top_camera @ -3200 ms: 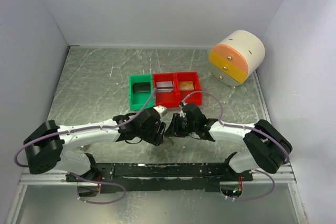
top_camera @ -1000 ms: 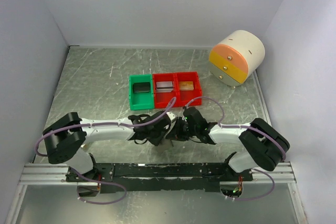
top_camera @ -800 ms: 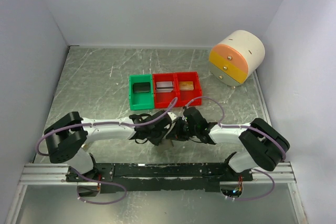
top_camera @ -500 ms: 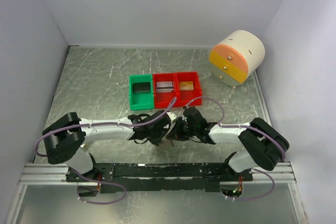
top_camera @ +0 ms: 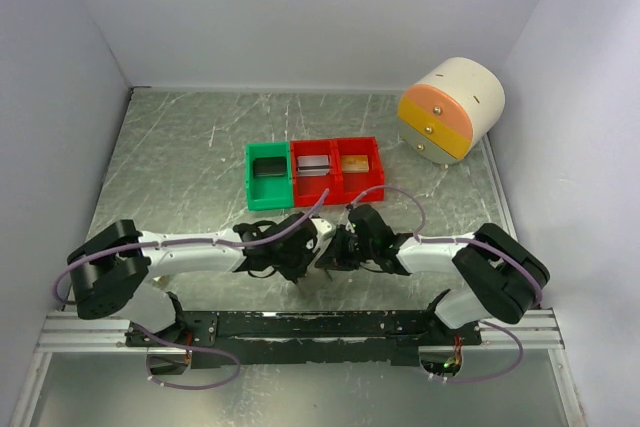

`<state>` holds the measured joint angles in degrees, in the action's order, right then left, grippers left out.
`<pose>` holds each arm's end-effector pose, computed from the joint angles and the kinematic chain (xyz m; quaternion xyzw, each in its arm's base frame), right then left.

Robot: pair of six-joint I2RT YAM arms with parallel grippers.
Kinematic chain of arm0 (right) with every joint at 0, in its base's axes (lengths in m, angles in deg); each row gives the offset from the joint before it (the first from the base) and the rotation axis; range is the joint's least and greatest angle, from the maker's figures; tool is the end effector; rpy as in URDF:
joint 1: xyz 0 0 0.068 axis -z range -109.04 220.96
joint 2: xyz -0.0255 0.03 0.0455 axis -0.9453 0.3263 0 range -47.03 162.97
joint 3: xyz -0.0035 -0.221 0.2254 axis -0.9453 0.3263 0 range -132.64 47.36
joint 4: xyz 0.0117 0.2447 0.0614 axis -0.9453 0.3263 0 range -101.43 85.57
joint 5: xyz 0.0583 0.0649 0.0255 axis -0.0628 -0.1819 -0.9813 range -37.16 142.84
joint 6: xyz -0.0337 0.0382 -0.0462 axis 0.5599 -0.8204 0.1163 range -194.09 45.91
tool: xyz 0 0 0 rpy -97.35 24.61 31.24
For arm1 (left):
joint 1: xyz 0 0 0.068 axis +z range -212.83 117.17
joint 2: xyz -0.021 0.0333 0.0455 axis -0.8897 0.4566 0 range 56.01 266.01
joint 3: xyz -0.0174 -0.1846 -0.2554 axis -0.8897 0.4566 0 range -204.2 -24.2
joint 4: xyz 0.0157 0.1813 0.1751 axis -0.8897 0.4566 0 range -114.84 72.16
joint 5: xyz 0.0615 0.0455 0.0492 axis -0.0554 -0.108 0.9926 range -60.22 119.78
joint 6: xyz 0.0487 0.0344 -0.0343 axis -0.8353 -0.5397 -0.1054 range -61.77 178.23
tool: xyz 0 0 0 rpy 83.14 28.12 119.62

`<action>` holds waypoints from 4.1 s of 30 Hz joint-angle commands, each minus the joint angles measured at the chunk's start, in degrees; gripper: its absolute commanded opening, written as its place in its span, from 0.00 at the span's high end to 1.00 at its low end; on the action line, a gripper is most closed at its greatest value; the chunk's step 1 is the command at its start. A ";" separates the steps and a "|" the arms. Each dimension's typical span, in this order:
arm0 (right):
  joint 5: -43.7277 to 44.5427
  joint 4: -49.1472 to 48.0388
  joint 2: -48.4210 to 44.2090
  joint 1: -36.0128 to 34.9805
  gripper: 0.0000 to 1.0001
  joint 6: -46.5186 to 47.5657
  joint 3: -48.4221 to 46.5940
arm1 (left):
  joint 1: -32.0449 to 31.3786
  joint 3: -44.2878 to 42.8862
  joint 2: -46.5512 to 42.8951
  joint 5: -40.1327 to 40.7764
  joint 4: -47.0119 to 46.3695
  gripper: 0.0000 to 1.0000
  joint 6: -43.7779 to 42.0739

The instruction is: Take the credit cards out of the card holder

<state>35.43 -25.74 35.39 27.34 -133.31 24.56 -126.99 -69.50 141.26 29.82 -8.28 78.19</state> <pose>0.1619 0.1773 0.1558 0.0671 0.9136 0.3811 0.1250 0.1243 -0.2566 0.2072 0.3602 0.8873 -0.1928 0.2142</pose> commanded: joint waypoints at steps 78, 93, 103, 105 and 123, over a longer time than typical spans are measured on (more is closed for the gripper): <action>0.08 1.05 1.98 0.98 0.82 2.10 2.52 | -4.75 3.20 -5.36 15.75 17.32 0.47 52.69; -0.63 1.68 1.85 0.94 0.82 2.41 1.75 | -3.35 6.17 -10.09 12.26 11.31 0.93 51.41; 6.64 17.99 -5.52 1.01 0.48 11.46 -7.09 | -3.25 0.32 -16.64 19.94 17.70 0.93 46.53; 9.43 23.21 -6.22 0.96 0.43 14.77 -10.00 | -3.25 -0.92 -16.93 20.18 17.63 0.93 44.74; -0.05 20.82 -6.33 0.77 0.33 17.13 -12.71 | -3.27 -8.27 -13.21 17.91 13.48 0.93 35.33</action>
<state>32.44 -7.29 29.88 28.11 -115.61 12.05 -130.51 -75.49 127.97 47.37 7.61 116.12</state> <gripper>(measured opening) 0.672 0.091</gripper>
